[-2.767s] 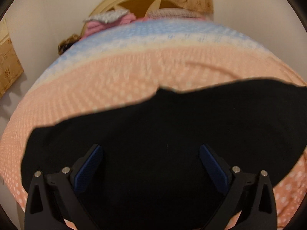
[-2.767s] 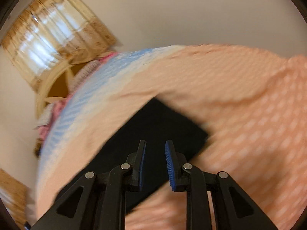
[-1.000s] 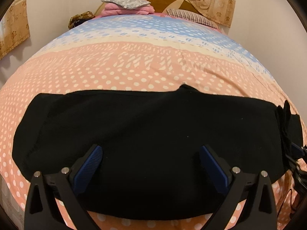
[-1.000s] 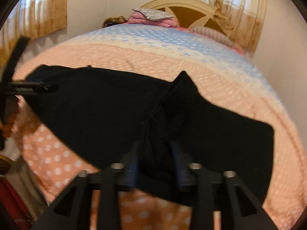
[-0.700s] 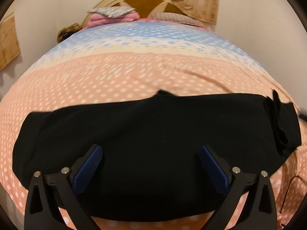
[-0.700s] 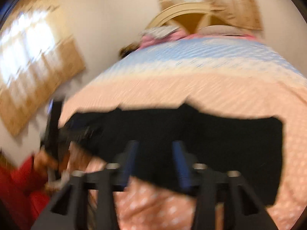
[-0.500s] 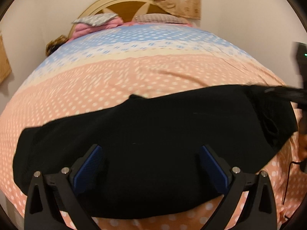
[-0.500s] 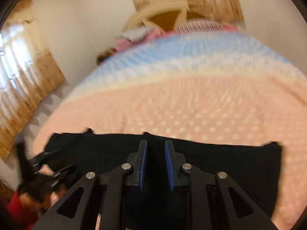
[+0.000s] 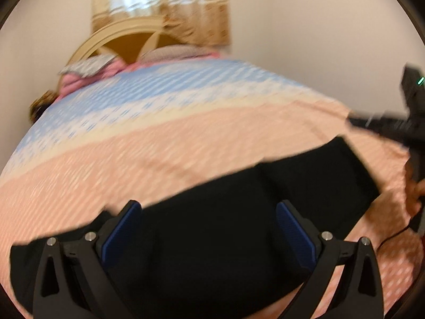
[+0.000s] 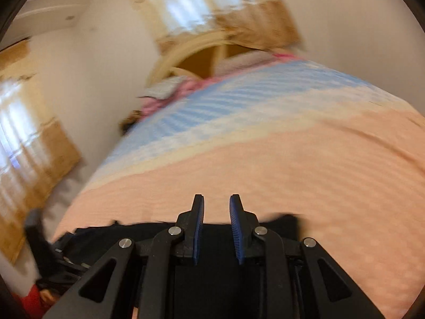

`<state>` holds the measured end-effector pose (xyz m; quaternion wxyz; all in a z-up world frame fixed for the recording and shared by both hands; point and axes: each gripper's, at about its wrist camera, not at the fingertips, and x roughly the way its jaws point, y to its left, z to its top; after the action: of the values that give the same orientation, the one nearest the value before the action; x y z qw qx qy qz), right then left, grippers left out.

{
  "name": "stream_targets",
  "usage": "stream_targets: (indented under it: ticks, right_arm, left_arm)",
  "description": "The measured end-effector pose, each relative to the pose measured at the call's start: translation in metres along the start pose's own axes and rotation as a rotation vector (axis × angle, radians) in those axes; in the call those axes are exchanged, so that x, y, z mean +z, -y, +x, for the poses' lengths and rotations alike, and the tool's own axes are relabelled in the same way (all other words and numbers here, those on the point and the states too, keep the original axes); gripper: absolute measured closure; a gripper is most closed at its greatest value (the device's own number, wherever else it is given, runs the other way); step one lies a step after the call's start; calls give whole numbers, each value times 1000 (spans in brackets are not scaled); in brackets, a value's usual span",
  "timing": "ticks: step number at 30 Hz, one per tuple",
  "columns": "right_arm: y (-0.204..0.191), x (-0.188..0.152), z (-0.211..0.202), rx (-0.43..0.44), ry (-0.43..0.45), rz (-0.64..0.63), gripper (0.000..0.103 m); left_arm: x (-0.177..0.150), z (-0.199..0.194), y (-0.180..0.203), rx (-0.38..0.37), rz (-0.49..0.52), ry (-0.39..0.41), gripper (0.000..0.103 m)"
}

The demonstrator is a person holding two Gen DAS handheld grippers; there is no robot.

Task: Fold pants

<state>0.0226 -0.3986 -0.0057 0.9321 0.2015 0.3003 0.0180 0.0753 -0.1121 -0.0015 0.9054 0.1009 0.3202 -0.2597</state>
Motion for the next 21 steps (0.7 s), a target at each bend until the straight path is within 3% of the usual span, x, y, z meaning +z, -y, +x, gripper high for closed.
stream_targets:
  ticks: [2,5,7,11,13,17,21]
  right_arm:
    - [18,-9,5,-36,-56,36,80]
    - [34,-22,35,-32,-140,78,81]
    - [39,-28,54,-56,-165,97,83]
    - [45,-23,63,-36,-166,117,83]
    - [48,-17,51,-8,-155,122,83]
    - [40,-18,-2,21,-50,107,83]
    - [19,-46,-20,12,-132,40,83]
  left_arm:
    - [12,4,24,-17,30,45,0]
    - [21,21,51,1,37,50,0]
    - [16,38,64,0,48,17,0]
    - [-12,65,68,19,32,-126,0]
    - [-18,56,58,-24,-35,-94,0]
    - [-15,49,59,-16,6,-107,0]
    - [-20,53,59,-22,-18,-106,0]
